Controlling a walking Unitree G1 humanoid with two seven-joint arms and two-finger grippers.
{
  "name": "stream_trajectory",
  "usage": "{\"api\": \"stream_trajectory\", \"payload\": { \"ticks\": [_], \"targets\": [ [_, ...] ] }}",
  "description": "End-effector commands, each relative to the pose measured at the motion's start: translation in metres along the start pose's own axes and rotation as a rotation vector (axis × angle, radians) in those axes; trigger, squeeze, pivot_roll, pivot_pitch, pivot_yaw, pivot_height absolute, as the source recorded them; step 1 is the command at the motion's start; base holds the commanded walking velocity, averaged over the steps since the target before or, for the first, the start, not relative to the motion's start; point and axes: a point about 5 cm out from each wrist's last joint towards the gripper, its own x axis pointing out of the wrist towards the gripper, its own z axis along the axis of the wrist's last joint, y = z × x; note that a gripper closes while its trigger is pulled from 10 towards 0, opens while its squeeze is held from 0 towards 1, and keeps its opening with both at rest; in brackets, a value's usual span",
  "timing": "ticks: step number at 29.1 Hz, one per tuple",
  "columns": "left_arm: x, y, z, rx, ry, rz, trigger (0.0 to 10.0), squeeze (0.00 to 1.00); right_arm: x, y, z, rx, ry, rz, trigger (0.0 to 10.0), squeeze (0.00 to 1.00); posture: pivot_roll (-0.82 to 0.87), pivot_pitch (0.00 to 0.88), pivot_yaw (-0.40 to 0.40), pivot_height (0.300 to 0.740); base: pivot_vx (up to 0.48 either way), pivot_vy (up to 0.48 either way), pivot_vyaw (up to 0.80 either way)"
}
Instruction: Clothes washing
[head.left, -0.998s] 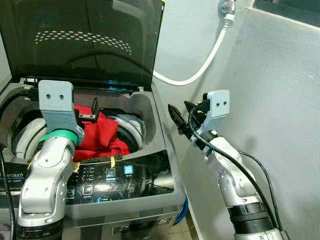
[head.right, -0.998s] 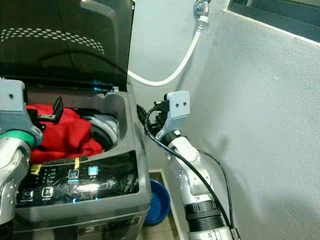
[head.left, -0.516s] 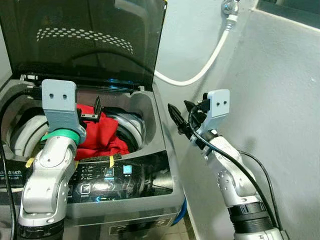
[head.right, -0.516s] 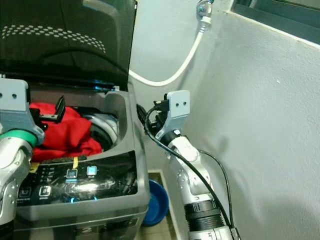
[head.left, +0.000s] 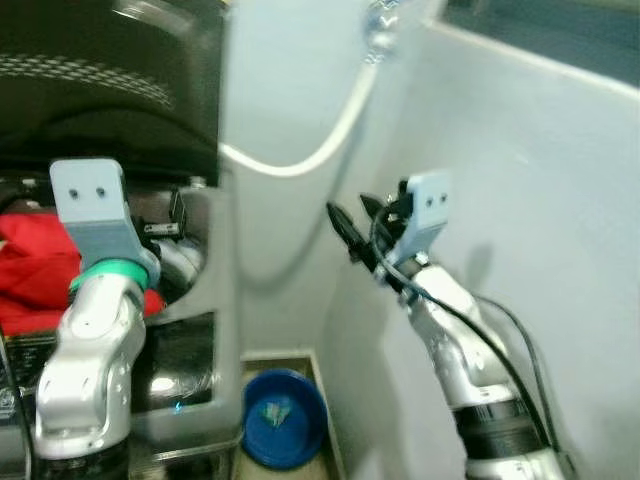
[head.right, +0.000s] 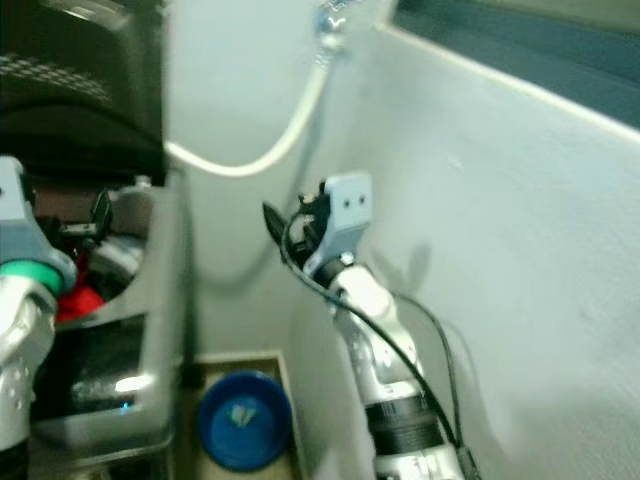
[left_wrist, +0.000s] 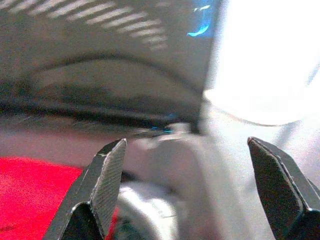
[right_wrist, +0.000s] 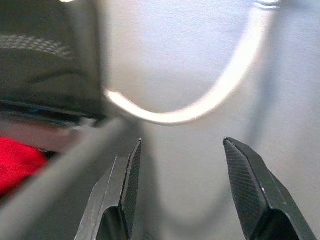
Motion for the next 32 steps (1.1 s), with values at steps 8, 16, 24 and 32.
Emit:
{"api": "stream_trajectory", "payload": {
  "ticks": [8,16,24,32],
  "targets": [
    [-0.003,-0.001,0.002,-0.006,-0.003,0.008,10.0,0.00,0.000,0.000,0.001,0.005,0.001,0.013,10.0,0.00,0.03,0.000,-0.123,0.740,0.000,0.060,0.00],
    [-0.002,0.002,0.002,0.026,-0.004,0.012,10.0,0.00,0.002,0.002,0.001,0.005,0.002,0.027,10.0,0.00,0.04,0.000,-0.122,0.740,0.000,0.000,0.00],
    [0.001,0.008,0.016,0.088,-0.090,-0.004,10.0,0.00,0.005,0.009,0.007,0.060,-0.041,0.047,10.0,0.00,0.04,0.000,-0.121,0.740,0.000,0.000,0.10],
    [0.000,0.006,0.022,0.082,-0.115,-0.030,10.0,0.00,0.004,0.006,0.019,0.056,-0.110,0.043,10.0,0.00,0.04,0.000,-0.113,0.740,0.000,0.000,0.80]
  ]
}}
